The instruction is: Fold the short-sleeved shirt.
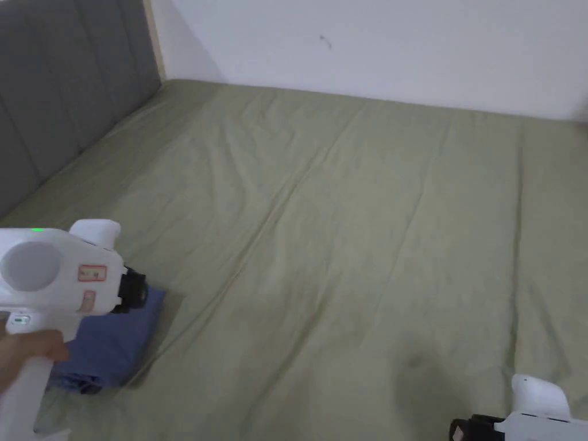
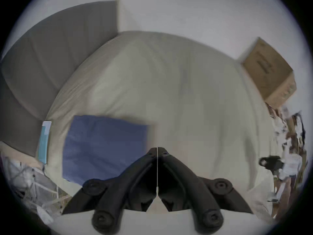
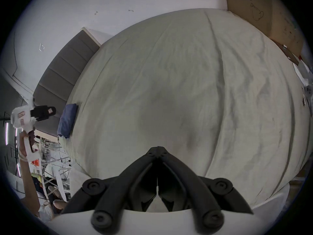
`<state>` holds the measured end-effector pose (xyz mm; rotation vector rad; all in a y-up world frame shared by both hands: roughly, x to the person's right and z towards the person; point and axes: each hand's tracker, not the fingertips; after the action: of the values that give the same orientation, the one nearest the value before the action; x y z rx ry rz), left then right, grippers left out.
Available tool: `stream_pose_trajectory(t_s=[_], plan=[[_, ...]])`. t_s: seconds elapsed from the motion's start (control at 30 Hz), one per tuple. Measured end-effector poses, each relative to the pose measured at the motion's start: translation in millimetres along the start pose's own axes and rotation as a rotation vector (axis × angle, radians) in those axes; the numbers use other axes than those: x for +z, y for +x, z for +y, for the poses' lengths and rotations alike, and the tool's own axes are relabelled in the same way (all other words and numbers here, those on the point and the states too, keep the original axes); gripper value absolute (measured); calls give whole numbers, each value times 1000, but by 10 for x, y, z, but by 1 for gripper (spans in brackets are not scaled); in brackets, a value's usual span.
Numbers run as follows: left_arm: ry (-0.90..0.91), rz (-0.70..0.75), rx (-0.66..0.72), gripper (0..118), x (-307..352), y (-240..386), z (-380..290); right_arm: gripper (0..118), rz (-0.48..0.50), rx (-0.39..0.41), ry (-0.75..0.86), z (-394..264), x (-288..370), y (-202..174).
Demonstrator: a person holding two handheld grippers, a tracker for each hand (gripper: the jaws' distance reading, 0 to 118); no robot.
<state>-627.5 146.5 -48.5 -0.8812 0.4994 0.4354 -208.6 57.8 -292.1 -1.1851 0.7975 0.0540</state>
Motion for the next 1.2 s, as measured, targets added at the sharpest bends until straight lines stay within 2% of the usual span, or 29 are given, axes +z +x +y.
stream_pose_trajectory(t_s=[0.3, 0.43, 0.53, 0.57, 0.7, 0.83, 0.9, 0.97, 1.1, 1.2], plan=[[167, 93, -169, 0, 269, 1338, -488, 0, 21, -13, 95, -146, 395, 218], [257, 47, -173, 0, 481, 1793, -673, 0, -60, 80, 189, -118, 649, 195], [341, 84, -215, 0, 721, 2101, -635, 0, -60, 90, 298, -9, 925, 152], [389, 93, -229, 0, 834, 2189, -613, 0, -63, 118, 347, 58, 1038, 133], [553, 77, -229, 0, 1234, 2535, -522, 0, -180, 143, 560, 293, 1543, 13], [715, 130, -201, 0, 1453, 2861, -485, 0, -276, 165, 797, 321, 2023, -192], [747, 76, -189, 0, 1566, 2954, -441, 0, -343, 187, 856, 319, 2177, -297], [781, 22, -191, 0, 1654, 3055, -395, 0, -369, 219, 919, 341, 2314, -351], [845, 87, -186, 0, 1752, 3202, -410, 0, -400, 221, 990, 317, 2538, -432], [875, 49, -193, 0, 1812, 3208, -461, 0, -470, 270, 1077, 201, 2620, -524]])
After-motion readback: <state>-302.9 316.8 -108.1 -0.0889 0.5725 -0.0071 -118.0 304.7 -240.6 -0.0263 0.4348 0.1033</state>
